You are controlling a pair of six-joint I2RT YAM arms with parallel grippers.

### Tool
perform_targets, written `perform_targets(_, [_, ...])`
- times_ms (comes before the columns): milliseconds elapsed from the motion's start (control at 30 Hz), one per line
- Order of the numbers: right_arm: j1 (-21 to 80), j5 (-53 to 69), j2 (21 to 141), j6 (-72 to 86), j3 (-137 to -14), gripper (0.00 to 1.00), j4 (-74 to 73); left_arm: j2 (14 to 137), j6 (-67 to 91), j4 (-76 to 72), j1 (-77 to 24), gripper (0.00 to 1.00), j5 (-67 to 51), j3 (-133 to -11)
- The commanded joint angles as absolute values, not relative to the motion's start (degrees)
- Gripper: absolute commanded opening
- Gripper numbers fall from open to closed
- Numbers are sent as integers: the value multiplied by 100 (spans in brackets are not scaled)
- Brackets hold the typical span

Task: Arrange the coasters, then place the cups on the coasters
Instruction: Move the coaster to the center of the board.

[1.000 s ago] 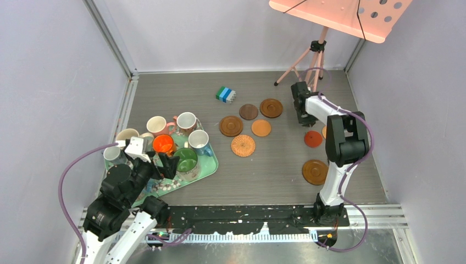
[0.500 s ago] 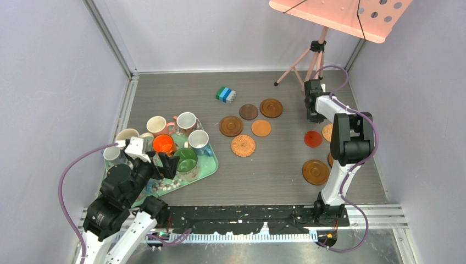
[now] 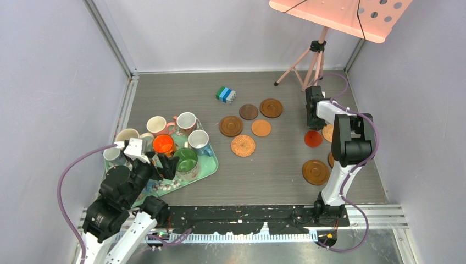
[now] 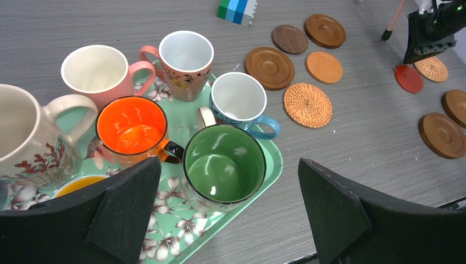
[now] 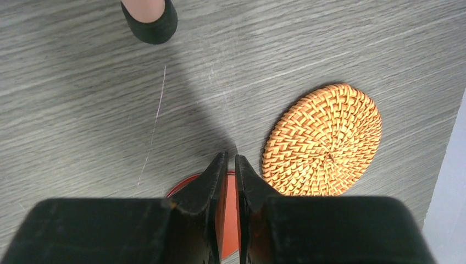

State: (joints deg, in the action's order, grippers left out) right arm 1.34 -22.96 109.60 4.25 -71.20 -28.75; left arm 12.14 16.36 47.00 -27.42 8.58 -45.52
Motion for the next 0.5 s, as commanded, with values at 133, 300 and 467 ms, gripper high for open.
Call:
perform_targets(133, [123, -2067, 10554, 417, -6665, 17, -3062, 1116, 1679, 4485, -2755, 99, 864, -4518])
perform_targets(300, [127, -1985, 10491, 507, -6504, 17, -3107, 1098, 1677, 4483, -2755, 99, 844, -4513])
perform_targets(467, [132, -1910, 10400, 542, -6478, 17, -3155, 1099, 1679, 4469, -2756, 99, 827, -4511])
